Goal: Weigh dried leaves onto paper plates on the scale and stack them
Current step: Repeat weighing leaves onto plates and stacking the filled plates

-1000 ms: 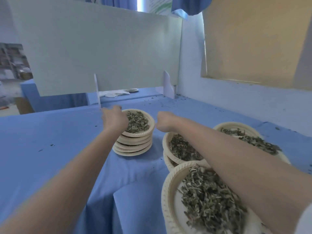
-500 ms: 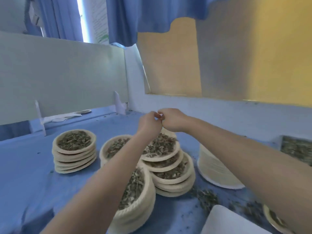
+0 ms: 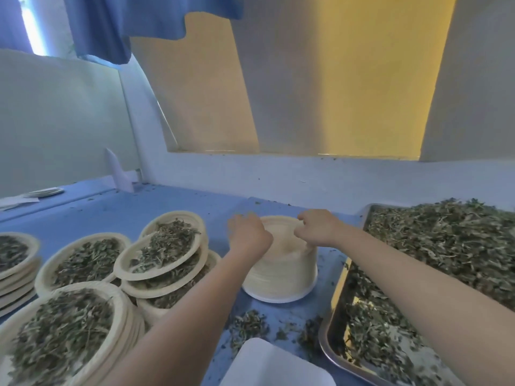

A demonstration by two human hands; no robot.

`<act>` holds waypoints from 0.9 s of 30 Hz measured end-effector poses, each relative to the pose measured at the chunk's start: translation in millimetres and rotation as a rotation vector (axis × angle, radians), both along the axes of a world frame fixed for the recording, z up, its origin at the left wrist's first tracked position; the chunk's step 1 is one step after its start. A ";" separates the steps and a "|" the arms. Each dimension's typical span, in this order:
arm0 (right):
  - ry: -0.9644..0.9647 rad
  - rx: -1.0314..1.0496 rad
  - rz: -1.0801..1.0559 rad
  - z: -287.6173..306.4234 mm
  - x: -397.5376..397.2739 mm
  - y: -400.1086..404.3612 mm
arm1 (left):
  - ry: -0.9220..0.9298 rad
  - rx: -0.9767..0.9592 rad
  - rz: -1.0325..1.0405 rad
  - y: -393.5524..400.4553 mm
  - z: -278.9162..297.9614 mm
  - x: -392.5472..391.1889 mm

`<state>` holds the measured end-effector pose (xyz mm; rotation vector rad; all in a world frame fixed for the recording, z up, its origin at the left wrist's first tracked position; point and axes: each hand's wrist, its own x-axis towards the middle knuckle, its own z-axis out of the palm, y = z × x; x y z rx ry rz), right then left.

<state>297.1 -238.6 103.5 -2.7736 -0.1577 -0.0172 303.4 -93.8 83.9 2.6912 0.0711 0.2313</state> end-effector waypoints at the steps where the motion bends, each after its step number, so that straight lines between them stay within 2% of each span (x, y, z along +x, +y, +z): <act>1: 0.010 0.003 -0.009 -6.1 4.1 -1.8 | 0.010 -0.003 0.005 2.1 -4.8 3.6; 6: -0.004 0.020 -0.083 -25.7 20.9 -2.0 | 0.054 -0.185 0.019 13.2 -21.5 20.0; 13: 0.007 0.045 -0.151 -20.8 26.1 3.0 | 0.038 -0.059 -0.025 20.7 -6.4 26.2; 19: -0.053 0.089 -0.143 15.2 13.5 0.9 | -0.029 -0.071 0.000 18.5 28.9 10.5; 24: -0.153 0.121 -0.154 38.4 -18.9 0.7 | -0.077 -0.211 -0.009 25.1 53.5 -18.1; 27: -0.165 0.250 -0.145 42.7 -45.9 -2.1 | -0.126 -0.324 -0.027 30.3 57.6 -43.4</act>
